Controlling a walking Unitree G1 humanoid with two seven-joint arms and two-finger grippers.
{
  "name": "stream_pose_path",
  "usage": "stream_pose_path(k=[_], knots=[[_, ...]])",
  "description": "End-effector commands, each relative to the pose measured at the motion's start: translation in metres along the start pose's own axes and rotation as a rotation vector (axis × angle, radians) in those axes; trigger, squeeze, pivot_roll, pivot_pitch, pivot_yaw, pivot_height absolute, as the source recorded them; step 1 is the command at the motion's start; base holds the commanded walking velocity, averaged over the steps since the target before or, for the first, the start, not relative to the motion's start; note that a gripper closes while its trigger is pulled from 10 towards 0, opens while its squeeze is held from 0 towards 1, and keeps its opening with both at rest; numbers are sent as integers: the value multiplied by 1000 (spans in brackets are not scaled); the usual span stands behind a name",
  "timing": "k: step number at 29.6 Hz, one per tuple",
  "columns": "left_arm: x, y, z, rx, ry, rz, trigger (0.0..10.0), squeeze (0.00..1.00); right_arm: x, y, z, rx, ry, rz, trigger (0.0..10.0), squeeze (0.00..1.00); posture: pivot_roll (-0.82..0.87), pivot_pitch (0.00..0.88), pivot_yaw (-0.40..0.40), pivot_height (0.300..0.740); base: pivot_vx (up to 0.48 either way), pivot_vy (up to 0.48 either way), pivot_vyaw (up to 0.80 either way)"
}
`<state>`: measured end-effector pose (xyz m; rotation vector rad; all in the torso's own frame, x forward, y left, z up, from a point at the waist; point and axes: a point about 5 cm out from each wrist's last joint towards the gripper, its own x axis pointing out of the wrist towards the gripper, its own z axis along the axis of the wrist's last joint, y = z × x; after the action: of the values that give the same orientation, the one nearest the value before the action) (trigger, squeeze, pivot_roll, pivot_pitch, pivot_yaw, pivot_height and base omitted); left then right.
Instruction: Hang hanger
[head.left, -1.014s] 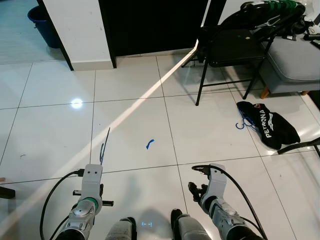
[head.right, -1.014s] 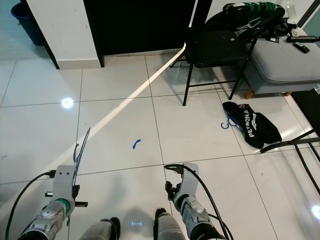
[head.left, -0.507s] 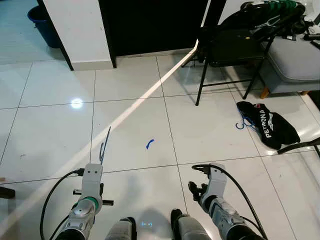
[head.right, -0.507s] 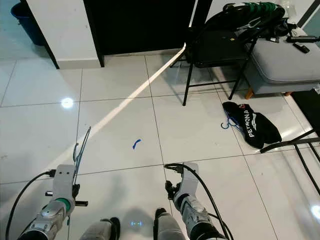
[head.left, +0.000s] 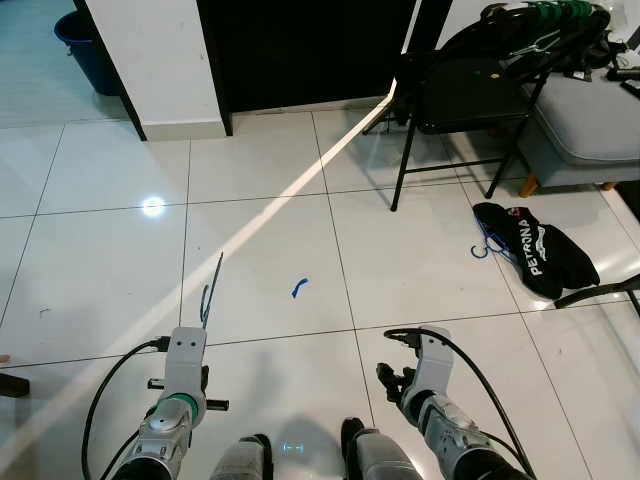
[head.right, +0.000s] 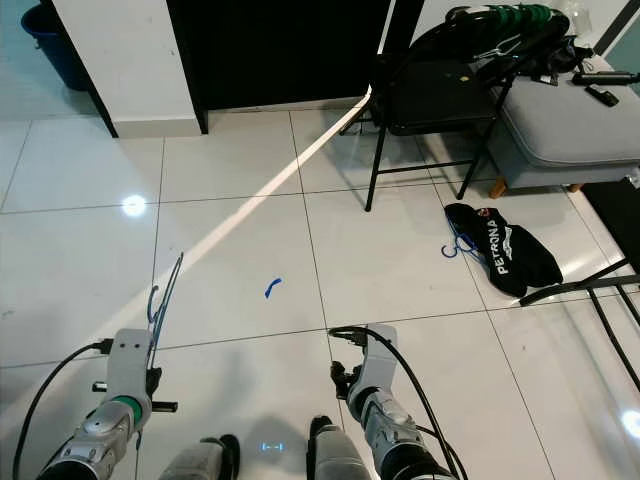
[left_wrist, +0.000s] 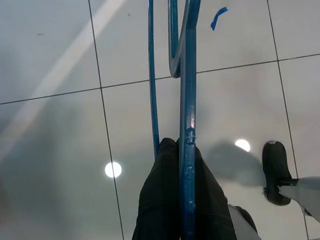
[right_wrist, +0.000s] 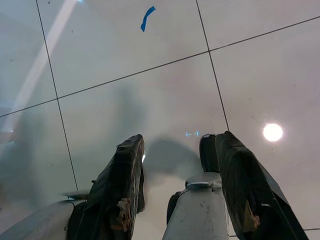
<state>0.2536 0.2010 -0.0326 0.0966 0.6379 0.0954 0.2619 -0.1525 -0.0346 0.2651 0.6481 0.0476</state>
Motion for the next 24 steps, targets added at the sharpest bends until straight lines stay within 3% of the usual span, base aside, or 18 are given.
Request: stream_pose_path(k=[1, 24], knots=[[-2, 0, -9, 0, 28, 4, 10000, 0, -2, -4, -8, 13, 32, -15, 10000, 0, 47, 182, 21, 740, 0, 0, 0], [-1, -2, -6, 7, 24, -7, 10000, 0, -2, -4, -6, 19, 28, -15, 10000, 0, 47, 172, 21, 740, 0, 0, 0]])
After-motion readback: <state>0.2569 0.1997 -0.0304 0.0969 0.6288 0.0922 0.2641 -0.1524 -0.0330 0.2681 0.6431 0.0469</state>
